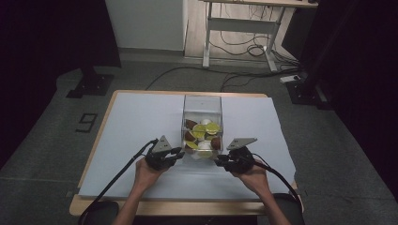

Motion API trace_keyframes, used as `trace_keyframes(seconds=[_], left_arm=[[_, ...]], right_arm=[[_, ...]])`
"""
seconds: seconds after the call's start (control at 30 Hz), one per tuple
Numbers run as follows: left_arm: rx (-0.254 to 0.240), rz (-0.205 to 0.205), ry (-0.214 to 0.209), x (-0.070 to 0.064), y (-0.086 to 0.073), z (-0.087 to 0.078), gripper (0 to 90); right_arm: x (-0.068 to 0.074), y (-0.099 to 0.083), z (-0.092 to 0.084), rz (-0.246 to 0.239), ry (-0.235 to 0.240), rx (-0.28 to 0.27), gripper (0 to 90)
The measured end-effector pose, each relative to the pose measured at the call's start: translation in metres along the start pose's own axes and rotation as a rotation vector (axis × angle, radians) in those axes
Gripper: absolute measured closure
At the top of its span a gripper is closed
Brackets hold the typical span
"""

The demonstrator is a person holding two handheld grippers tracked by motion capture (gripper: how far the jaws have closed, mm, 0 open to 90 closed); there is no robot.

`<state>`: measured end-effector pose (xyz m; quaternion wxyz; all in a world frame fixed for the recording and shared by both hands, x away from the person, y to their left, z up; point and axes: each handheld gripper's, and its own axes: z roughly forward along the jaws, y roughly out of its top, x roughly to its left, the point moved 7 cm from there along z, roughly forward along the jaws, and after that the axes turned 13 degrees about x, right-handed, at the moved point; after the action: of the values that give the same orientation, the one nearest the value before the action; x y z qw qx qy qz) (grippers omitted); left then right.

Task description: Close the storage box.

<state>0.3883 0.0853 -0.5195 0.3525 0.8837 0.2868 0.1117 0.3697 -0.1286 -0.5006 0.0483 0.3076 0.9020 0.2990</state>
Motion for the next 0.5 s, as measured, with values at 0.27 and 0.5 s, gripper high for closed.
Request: trace_keyframes(seconds=[0.27, 0.5], left_arm=[[0.0, -0.005, 0.001, 0.001, 0.0, 0.001, 69.8], [-0.001, -0.006, 0.033, 0.001, 0.001, -0.003, 68.1]], right_arm=[[0.001, 0.011, 0.009, -0.001, -0.008, -0.008, 72.9], [0.001, 0.018, 0.012, -0.006, 0.003, -0.029, 74.3]])
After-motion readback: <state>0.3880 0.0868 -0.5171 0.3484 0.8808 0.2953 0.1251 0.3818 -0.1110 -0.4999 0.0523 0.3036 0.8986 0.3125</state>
